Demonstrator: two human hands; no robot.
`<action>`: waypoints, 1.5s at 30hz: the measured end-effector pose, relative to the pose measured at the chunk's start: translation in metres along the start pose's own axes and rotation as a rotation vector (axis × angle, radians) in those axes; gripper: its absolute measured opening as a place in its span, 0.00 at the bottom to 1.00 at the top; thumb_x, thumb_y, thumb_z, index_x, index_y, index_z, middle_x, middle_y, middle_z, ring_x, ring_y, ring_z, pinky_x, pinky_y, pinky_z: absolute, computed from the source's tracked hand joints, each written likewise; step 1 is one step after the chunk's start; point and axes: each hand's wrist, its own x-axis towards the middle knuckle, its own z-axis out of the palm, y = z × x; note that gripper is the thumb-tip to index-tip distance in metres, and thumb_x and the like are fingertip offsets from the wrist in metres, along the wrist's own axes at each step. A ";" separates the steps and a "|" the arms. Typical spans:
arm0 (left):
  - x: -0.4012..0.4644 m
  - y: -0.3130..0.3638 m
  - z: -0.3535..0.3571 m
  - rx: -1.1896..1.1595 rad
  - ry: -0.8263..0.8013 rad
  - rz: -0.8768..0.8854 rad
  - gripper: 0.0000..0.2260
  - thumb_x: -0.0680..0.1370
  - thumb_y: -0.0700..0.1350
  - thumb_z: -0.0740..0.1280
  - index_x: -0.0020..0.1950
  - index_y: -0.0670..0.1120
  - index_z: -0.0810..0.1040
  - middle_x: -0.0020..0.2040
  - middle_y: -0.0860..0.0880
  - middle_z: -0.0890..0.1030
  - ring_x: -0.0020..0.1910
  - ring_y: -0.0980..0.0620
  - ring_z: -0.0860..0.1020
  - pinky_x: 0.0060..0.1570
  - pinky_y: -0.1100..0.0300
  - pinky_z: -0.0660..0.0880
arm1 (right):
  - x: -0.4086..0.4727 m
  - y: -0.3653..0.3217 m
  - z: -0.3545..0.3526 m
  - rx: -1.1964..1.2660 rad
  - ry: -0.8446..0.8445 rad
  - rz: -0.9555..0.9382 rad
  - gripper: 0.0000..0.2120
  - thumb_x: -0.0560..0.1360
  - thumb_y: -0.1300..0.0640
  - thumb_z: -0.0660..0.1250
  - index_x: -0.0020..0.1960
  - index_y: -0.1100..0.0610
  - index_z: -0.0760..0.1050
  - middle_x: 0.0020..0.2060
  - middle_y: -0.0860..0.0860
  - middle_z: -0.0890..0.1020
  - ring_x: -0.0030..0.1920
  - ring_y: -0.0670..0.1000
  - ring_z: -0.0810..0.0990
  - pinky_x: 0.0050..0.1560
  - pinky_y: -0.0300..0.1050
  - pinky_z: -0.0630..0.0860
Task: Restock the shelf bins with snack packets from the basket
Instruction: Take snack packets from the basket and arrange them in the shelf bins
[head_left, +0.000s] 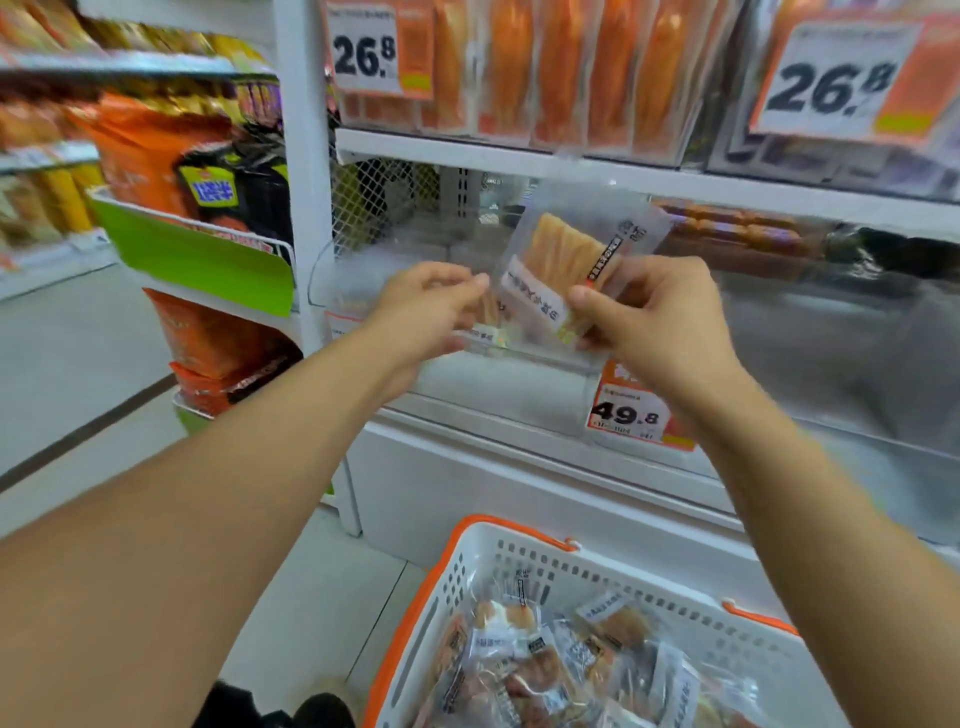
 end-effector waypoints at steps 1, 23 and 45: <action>0.003 0.000 -0.006 -0.020 0.125 -0.013 0.04 0.79 0.45 0.69 0.51 0.46 0.79 0.45 0.47 0.80 0.39 0.52 0.78 0.33 0.62 0.75 | 0.017 -0.005 0.007 -0.063 0.007 0.005 0.10 0.72 0.61 0.76 0.35 0.63 0.79 0.30 0.54 0.83 0.29 0.47 0.83 0.33 0.43 0.82; 0.012 -0.022 -0.021 0.429 0.091 -0.138 0.07 0.77 0.43 0.66 0.48 0.40 0.80 0.45 0.41 0.85 0.43 0.43 0.84 0.49 0.49 0.81 | 0.114 0.055 0.116 -0.729 -0.267 0.274 0.14 0.69 0.55 0.79 0.40 0.58 0.74 0.42 0.55 0.83 0.39 0.54 0.83 0.36 0.44 0.77; -0.040 -0.072 0.033 1.412 -0.975 -0.233 0.13 0.79 0.58 0.64 0.56 0.51 0.74 0.51 0.50 0.81 0.48 0.53 0.81 0.53 0.53 0.78 | -0.124 0.125 0.072 -0.452 -0.327 -0.109 0.08 0.75 0.49 0.67 0.43 0.53 0.75 0.38 0.47 0.80 0.38 0.51 0.79 0.40 0.50 0.76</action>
